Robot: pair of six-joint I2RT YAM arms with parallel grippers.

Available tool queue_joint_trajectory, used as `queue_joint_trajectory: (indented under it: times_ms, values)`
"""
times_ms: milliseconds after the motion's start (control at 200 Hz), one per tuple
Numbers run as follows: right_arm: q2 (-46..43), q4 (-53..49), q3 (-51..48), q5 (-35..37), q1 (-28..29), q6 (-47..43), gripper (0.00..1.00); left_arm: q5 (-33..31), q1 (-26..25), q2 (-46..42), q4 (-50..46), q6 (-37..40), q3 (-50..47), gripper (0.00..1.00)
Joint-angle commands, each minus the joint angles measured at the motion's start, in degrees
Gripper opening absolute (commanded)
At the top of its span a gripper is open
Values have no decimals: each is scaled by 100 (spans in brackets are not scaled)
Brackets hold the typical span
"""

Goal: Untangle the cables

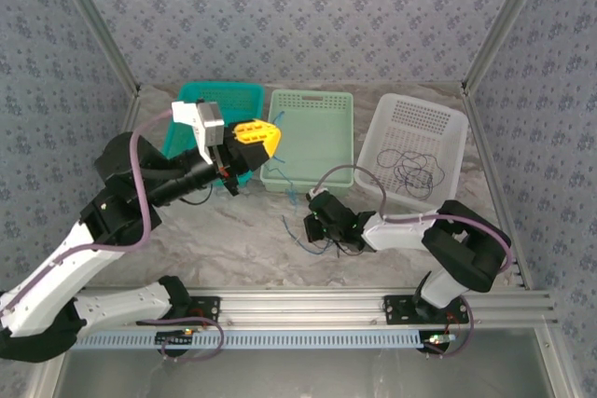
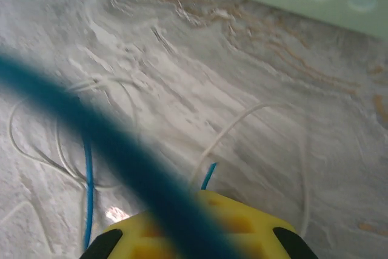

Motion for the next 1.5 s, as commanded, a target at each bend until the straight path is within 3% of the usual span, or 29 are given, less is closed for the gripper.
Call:
queue_joint_trajectory:
  times_ms: [0, 85, 160, 210, 395, 435, 495, 600, 1004, 1494]
  values:
    - [-120, -149, -225, -21, 23, 161, 8, -273, -24, 170, -215, 238, 339, 0]
    - [-352, -132, -332, -19, 23, 188, 13, -234, -26, 287, -285, 231, 430, 0]
    - [-706, -158, -406, 16, 39, 177, 30, -258, -17, 337, -292, 233, 406, 1]
    - [-986, -195, -443, 51, 61, 138, 35, -274, -14, 346, -252, 231, 365, 1]
    - [-1627, -613, -523, 241, 31, -225, 33, -312, 20, 351, -93, 171, 329, 1]
    - [-1715, -665, -544, 181, 30, -349, 40, -275, 20, 360, -82, 148, 341, 2]
    - [-1933, -667, -578, 92, 70, -512, 60, -240, 20, 385, -81, 117, 352, 1]
    - [-2429, -706, -701, 127, 102, -717, 69, -240, 20, 381, -46, 103, 317, 2]
    - [-4405, -1284, -902, 220, -39, -1112, 73, -340, 29, 439, 6, 47, 269, 2]
    - [-4337, -201, -945, 25, 4, -1385, 74, -327, 29, 533, 138, -11, 241, 3]
